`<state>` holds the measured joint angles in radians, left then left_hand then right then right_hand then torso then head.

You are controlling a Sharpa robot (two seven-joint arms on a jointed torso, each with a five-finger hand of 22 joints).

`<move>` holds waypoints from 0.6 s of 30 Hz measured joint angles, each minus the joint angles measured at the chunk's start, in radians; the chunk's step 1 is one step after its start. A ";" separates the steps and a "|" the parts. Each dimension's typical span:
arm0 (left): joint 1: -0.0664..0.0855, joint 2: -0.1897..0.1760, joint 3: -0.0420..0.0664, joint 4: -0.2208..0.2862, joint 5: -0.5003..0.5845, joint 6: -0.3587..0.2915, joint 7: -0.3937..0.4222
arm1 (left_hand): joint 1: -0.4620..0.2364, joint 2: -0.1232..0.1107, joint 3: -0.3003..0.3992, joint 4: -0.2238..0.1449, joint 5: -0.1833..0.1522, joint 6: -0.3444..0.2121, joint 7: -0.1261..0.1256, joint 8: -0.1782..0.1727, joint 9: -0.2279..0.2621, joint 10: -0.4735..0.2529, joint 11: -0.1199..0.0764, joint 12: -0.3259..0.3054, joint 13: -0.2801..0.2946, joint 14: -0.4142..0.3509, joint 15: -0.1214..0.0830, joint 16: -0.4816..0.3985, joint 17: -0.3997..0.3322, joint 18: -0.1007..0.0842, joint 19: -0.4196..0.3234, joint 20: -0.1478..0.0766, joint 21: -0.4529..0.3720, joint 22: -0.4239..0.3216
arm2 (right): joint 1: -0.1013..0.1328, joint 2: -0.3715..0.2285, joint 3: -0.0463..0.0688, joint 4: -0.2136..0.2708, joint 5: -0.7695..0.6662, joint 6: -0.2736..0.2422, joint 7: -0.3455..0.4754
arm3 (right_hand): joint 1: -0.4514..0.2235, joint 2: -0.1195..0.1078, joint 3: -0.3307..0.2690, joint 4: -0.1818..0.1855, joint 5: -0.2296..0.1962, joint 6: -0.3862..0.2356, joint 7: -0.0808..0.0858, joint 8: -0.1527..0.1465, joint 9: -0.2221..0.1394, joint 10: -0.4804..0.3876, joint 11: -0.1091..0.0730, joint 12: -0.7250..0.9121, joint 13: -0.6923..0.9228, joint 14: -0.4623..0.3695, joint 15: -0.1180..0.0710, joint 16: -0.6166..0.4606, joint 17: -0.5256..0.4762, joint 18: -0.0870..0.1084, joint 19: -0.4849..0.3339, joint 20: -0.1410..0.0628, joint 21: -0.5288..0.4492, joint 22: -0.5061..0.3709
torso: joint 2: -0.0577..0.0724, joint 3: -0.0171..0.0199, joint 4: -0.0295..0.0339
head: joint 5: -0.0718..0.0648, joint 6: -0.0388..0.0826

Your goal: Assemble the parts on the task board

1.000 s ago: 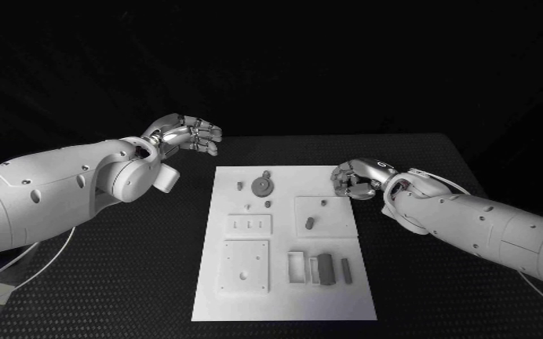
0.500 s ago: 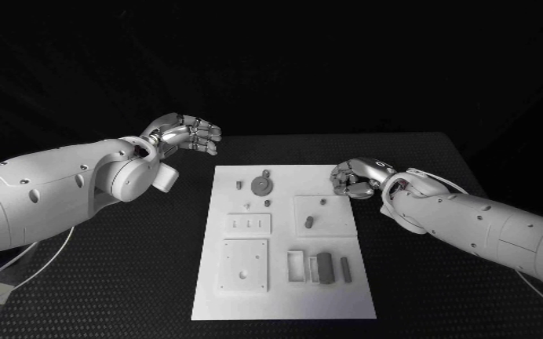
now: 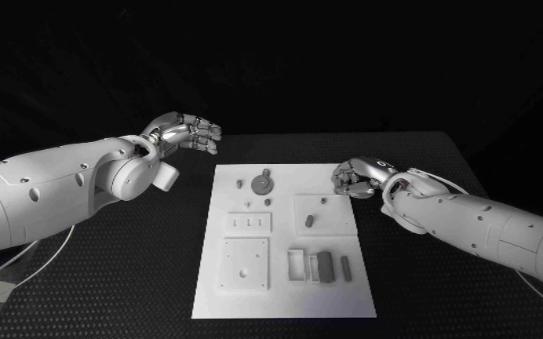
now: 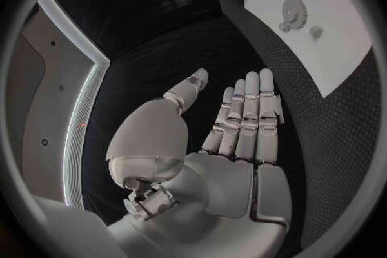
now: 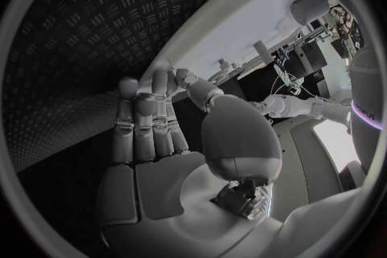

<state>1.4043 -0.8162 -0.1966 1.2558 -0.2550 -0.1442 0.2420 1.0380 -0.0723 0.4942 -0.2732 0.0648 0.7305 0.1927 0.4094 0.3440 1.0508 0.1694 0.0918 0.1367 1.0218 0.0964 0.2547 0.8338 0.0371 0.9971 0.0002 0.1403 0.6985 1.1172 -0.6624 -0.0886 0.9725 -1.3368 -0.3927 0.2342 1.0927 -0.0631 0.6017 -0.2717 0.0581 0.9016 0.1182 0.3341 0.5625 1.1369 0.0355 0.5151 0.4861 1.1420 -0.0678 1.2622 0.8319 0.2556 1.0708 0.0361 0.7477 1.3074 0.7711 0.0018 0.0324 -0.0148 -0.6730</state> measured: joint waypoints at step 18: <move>0.000 -0.002 0.000 0.013 -0.017 0.001 -0.012 | 0.000 0.000 -0.004 0.009 0.000 0.032 0.002 0.014 0.010 0.058 -0.025 0.022 0.021 0.047 -0.017 0.013 0.024 -0.004 0.041 -0.015 0.009 0.014 | -0.001 -0.010 0.001 0.034 -0.010 -0.048 -0.016 | 0.000 0.000 -0.004 -0.004 0.000 0.013 -0.006 0.006 0.003 0.007 -0.007 0.007 0.006 0.010 -0.003 0.000 0.000 -0.001 0.005 -0.002 0.006 0.000 | 0.000 0.0005 -0.0009 | -0.001 0.005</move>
<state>1.4044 -0.8181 -0.1966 1.2684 -0.2724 -0.1432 0.2304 1.0380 -0.0723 0.4903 -0.2637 0.0648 0.7625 0.1949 0.4237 0.3538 1.1083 0.1448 0.1142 0.1577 1.0689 0.0797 0.2681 0.8578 0.0327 1.0379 -0.0149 0.1489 0.7126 1.1158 -0.6725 -0.0872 1.0068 -1.3470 -0.4409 0.2181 1.0927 -0.0632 0.5975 -0.2759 0.0580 0.9141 0.1121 0.3398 0.5658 1.1442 0.0286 0.5218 0.4919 1.1516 -0.0711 1.2622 0.8319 0.2547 1.0759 0.0341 0.7533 1.3073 0.7706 0.0023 0.0315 -0.0162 -0.6684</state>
